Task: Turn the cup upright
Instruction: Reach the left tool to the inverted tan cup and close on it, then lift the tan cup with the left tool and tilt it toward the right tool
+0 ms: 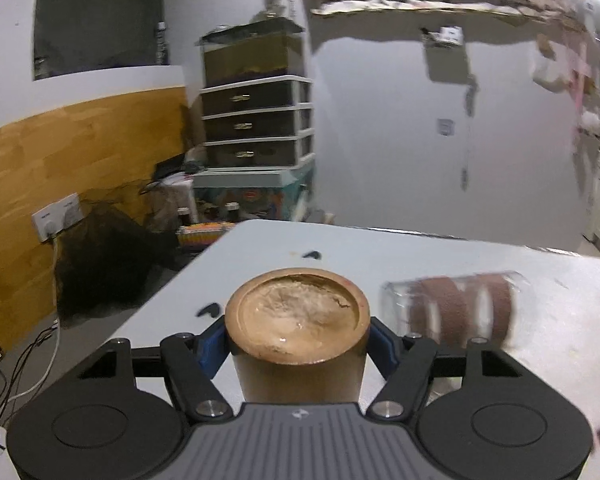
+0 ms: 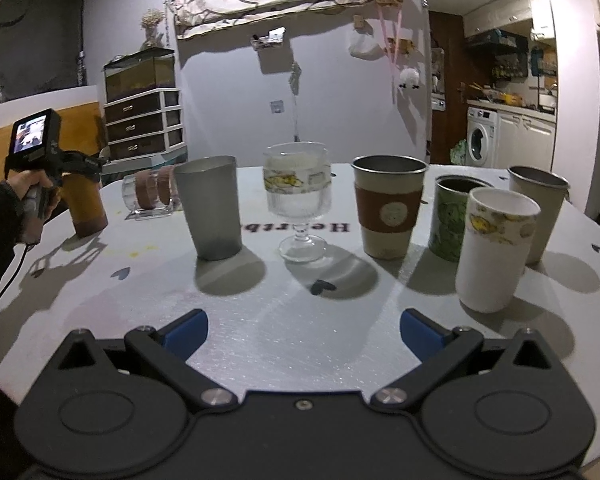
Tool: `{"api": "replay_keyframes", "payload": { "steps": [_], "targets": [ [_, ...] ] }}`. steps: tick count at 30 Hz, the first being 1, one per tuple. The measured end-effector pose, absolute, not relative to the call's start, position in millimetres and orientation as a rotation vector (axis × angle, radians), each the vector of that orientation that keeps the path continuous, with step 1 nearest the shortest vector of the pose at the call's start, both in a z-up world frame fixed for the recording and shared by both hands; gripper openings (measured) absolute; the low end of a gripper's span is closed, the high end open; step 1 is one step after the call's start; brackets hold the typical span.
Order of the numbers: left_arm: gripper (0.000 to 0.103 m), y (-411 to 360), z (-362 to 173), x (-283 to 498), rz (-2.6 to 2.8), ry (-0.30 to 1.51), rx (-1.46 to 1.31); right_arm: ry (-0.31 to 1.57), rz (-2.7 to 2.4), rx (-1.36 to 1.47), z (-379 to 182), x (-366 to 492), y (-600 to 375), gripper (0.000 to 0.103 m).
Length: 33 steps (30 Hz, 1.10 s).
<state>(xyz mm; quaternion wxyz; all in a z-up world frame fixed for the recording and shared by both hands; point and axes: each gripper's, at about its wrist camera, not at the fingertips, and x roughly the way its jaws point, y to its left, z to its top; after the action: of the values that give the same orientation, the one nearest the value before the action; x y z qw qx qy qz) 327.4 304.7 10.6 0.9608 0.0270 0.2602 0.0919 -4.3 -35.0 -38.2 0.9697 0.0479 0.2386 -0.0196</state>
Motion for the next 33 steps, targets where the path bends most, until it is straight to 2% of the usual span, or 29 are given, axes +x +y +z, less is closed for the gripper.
{"api": "replay_keyframes", "payload": {
  "steps": [5,15,16,18,19,26,33],
  "targets": [
    [0.07,273.5,17.0,292.4,0.013,0.553,0.073,0.473,-0.035,0.106,-38.0,-5.7,-36.0,0.103],
    [0.07,185.4,14.2,174.0,-0.411,0.572,0.213,0.456,-0.026,0.141,-35.3,-9.5,-45.4,0.102],
    [0.07,177.5,15.1,165.5,-0.443,0.566,0.224,0.457,-0.005,0.148,-36.0,-9.5,-45.3,0.102],
    [0.07,160.3,16.9,148.6,-0.509,0.548,0.244,0.467,0.04,0.156,-37.9,-8.2,-42.1,0.092],
    [0.07,151.6,17.8,141.5,-0.542,0.537,0.25,0.471,0.065,0.156,-38.9,-7.5,-39.9,0.091],
    [0.07,103.9,14.3,119.1,-0.732,0.505,0.195,0.496,0.2,0.153,-43.3,6.2,-22.6,0.09],
    [0.07,101.1,0.1,114.0,-0.838,0.54,0.128,0.535,0.088,0.139,-60.2,32.8,-20.8,0.089]
  ]
}}
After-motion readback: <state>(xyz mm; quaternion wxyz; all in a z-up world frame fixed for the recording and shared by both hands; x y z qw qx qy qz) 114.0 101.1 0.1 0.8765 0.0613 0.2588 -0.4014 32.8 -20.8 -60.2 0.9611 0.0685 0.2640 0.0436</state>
